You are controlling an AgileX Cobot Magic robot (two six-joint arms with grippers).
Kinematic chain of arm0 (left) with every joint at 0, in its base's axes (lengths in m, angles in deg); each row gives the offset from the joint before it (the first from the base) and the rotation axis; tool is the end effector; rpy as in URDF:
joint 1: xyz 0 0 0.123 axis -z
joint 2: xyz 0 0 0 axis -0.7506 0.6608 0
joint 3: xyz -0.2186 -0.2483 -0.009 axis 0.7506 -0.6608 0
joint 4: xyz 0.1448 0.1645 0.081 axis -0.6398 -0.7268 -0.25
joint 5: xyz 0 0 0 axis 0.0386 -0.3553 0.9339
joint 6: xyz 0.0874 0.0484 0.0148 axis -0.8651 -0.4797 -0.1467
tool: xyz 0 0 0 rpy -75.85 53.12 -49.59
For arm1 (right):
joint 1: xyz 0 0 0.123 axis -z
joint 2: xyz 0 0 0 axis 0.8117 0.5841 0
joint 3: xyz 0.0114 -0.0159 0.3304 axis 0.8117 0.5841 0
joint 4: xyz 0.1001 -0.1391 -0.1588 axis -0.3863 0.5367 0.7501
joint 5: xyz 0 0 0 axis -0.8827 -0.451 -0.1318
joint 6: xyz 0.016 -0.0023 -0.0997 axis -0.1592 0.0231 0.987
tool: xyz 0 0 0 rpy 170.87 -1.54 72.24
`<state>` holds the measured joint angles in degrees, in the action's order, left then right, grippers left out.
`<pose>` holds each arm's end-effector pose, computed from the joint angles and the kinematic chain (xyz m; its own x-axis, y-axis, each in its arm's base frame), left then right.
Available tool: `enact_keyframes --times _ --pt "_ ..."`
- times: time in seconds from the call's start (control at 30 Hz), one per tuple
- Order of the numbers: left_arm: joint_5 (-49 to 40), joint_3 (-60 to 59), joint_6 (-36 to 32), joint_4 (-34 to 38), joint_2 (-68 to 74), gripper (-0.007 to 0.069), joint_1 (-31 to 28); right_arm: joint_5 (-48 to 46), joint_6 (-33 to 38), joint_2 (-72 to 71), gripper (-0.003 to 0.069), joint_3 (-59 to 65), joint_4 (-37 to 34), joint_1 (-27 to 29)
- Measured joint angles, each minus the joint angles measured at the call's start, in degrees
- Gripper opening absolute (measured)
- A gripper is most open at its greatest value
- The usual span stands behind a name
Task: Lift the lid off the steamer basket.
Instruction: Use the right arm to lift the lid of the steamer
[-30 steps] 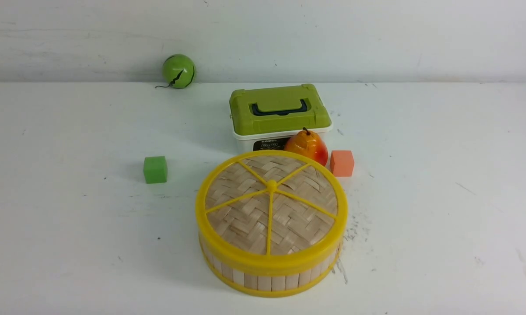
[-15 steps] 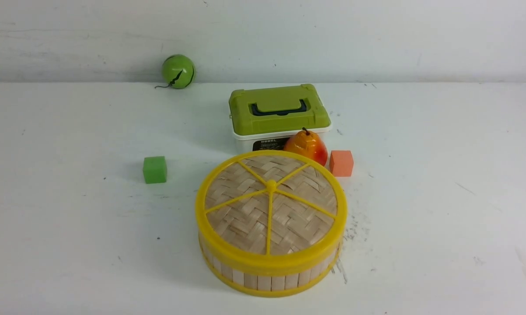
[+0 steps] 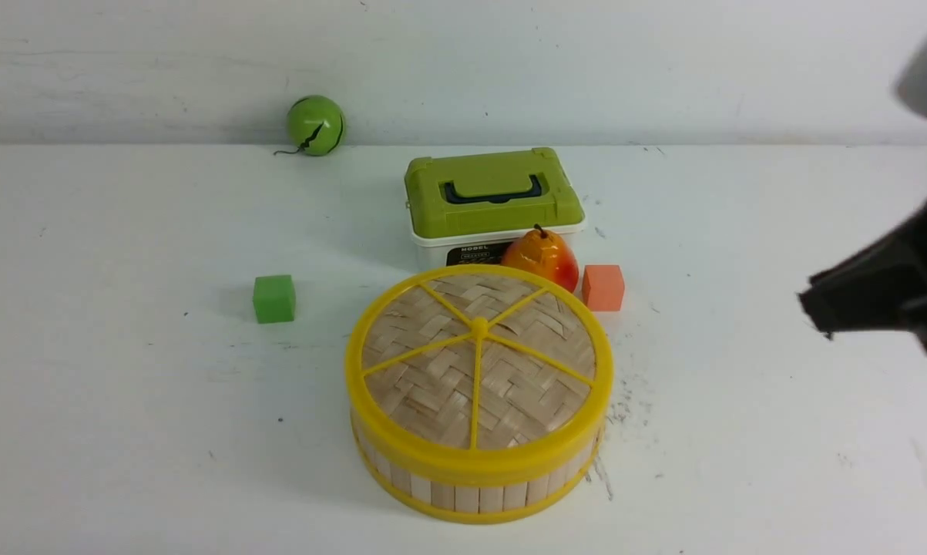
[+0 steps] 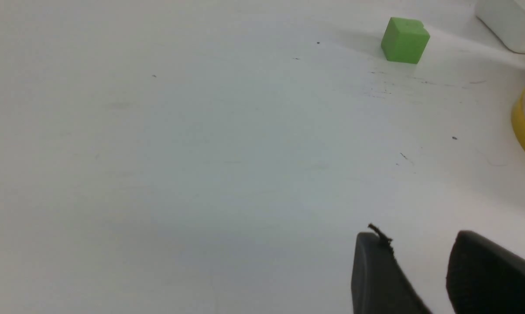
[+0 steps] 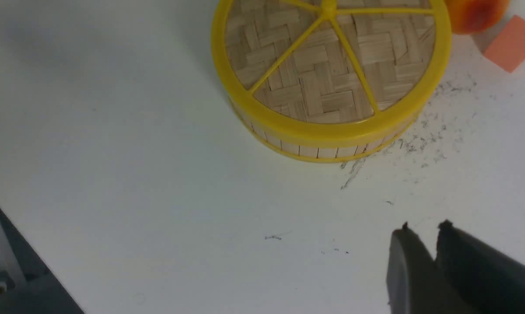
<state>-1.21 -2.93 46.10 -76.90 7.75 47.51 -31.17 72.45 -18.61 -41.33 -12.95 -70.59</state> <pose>-0.0024 0.0014 0.1672 -0.2922 -0.1679 -0.9415 -0.0815 0.9853 -0.1504 0.1737 0.0908 0.4362 -0.5883 -0.4645 -0.6619 -0.6888 0.7167 0.1092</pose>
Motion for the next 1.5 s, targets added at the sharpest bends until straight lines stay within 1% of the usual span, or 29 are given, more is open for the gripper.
enact_keyframes --times 0.03,0.07,0.13,0.27,0.33,0.43,0.47,0.5,0.53,0.57,0.6,0.63,0.73,0.83,1.03,1.13,1.17,1.2,1.33,1.37,1.4,1.5 --pt "0.0 0.0 0.0 0.0 0.0 0.0239 0.0 -0.6 -3.1 4.4 0.0087 -3.5 4.4 -3.8" --pt "0.0 0.0 0.0 0.0 0.0 0.0239 0.0 -0.7 -3.9 5.6 0.0086 -4.0 5.5 -4.7" --pt "0.0 0.0 0.0 0.0 0.0 0.0239 0.0 -2.2 -8.3 12.2 0.0086 -9.4 11.6 -9.3" --pt "0.0 0.0 0.0 0.0 0.0 0.0239 0.0 -4.2 -13.0 22.1 0.0108 -17.3 17.5 -14.2" --pt "0.0 0.0 0.0 0.0 0.0 0.0239 0.0 -4.4 -13.7 26.4 0.0129 -20.8 18.2 -15.7" --pt "0.0 0.0 0.0 0.0 0.0 0.0239 0.0 -4.5 -13.9 33.4 0.0212 -26.8 18.4 -17.7" --pt "0.0 0.0 0.0 0.0 0.0 0.0239 0.0 -4.5 -13.9 33.8 0.0225 -27.5 18.4 -17.9" --pt "0.0 0.0 0.0 0.0 0.0 0.0239 0.0 -4.5 -14.0 36.4 0.0271 -29.8 18.4 -18.4" --pt "0.0 0.0 0.0 0.0 0.0 0.0239 0.0 -4.5 -14.0 37.1 0.0277 -30.2 18.4 -18.6" --pt "0.0 0.0 0.0 0.0 0.0 0.0239 0.0 -4.5 -14.1 39.8 0.0335 -33.0 18.4 -19.0" --pt "0.0 0.0 0.0 0.0 0.0 0.0239 0.0 -4.4 -14.4 41.4 0.0363 -34.4 18.4 -19.0" --pt "0.0 0.0 0.0 0.0 0.0 0.0239 0.0 -4.3 -14.5 41.7 0.0369 -34.4 18.4 -19.1" --pt "0.0 0.0 0.0 0.0 0.0 0.0239 0.0 -2.8 -16.1 46.4 0.0422 -38.2 18.4 -19.1" --pt "0.0 0.0 0.0 0.0 0.0 0.0239 0.0 -0.9 -16.9 49.7 0.0432 -40.0 18.4 -19.1" --pt "0.0 0.0 0.0 0.0 0.0 0.0239 0.0 1.6 -17.0 53.1 0.0414 -40.1 18.4 -19.1" --pt "0.0 0.0 0.0 0.0 0.0 0.0239 0.0 2.0 -17.0 54.4 0.0368 -40.2 18.4 -19.1" --pt "0.0 0.0 0.0 0.0 0.0 0.0239 0.0 2.0 -17.0 54.6 0.0342 -40.2 18.5 -19.1" --pt "0.0 0.0 0.0 0.0 0.0 0.0239 0.0 2.0 -17.0 54.7 0.0342 -40.2 18.5 -19.1" --pt "0.0 0.0 0.0 0.0 0.0 0.0239 0.0 1.4 -17.0 54.8 0.0167 -40.2 18.4 -19.1" --pt "0.0 0.0 0.0 0.0 0.0 0.0239 0.0 1.4 -17.0 54.8 0.0157 -40.3 18.4 -19.1" --pt "0.0 0.0 0.0 0.0 0.0 0.0239 0.0 1.2 -17.0 54.7 0.0095 -40.4 18.4 -19.1" --pt "0.0 0.0 0.0 0.0 0.0 0.0239 0.0 0.5 -17.0 53.9 0.0105 -40.6 18.5 -19.1"
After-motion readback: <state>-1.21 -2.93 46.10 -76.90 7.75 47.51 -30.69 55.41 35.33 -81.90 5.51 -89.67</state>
